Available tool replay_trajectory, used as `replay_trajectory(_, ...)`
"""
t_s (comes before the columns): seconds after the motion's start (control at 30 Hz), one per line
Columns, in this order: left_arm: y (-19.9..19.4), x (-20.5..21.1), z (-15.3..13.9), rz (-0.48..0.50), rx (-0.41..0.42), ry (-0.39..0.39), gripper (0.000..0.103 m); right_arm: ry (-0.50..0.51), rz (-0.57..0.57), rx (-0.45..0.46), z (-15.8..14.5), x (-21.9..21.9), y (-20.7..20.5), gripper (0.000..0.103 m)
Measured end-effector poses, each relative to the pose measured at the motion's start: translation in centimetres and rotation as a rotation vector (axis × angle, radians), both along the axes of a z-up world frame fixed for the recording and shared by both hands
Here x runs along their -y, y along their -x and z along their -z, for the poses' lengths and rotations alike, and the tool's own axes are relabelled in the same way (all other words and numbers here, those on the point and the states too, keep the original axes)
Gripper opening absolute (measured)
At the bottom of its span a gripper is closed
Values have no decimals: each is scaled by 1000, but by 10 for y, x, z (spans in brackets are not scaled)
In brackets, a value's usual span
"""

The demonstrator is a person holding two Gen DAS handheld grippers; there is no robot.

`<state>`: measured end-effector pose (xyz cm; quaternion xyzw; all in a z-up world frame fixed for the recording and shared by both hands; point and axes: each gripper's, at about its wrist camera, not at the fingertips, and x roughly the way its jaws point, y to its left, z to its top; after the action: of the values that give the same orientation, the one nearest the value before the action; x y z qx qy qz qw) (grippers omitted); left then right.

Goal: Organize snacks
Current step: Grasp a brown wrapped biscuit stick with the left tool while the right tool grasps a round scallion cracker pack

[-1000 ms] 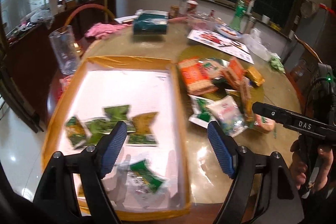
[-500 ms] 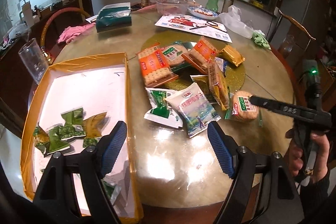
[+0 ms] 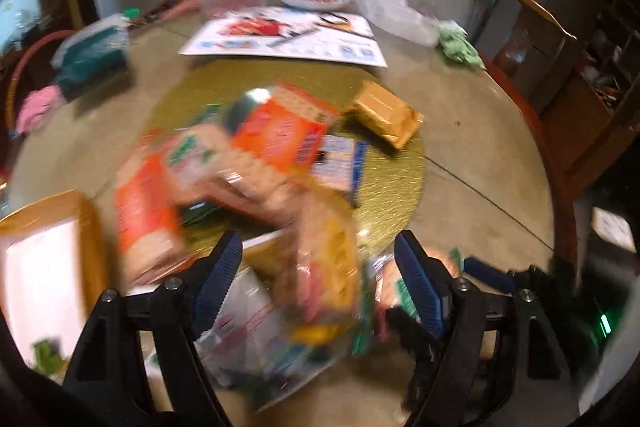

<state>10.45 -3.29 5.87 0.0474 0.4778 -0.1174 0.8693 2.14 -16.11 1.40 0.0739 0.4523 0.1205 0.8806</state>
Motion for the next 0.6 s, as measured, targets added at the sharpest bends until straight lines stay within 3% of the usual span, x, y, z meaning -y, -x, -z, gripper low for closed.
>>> replay_trajectory(0.03,-5,7,5,16,-17,4,72,-13,-5,-4,0,5,2,78)
replay_trajectory(0.1,-10,20,12,17,5,-61,67,-30,-8,-15,-1,15,5,72)
replay_trajectory(0.2,-5,30,14,21,60,-127,48,-40,-21,-23,-1,17,4,66)
replay_trajectory(0.27,1,30,10,7,99,-157,29,-49,-27,-24,-1,17,4,61)
replay_trajectory(0.33,3,26,8,16,101,-138,27,-57,-21,-25,-1,17,4,61)
replay_trajectory(0.43,8,22,5,27,99,-122,25,-69,10,-29,-1,18,4,67)
replay_trajectory(0.53,16,10,-1,27,85,-44,22,-94,0,-50,-2,14,1,84)
replay_trajectory(0.6,23,-3,-5,10,79,5,21,-76,10,-54,-3,8,1,84)
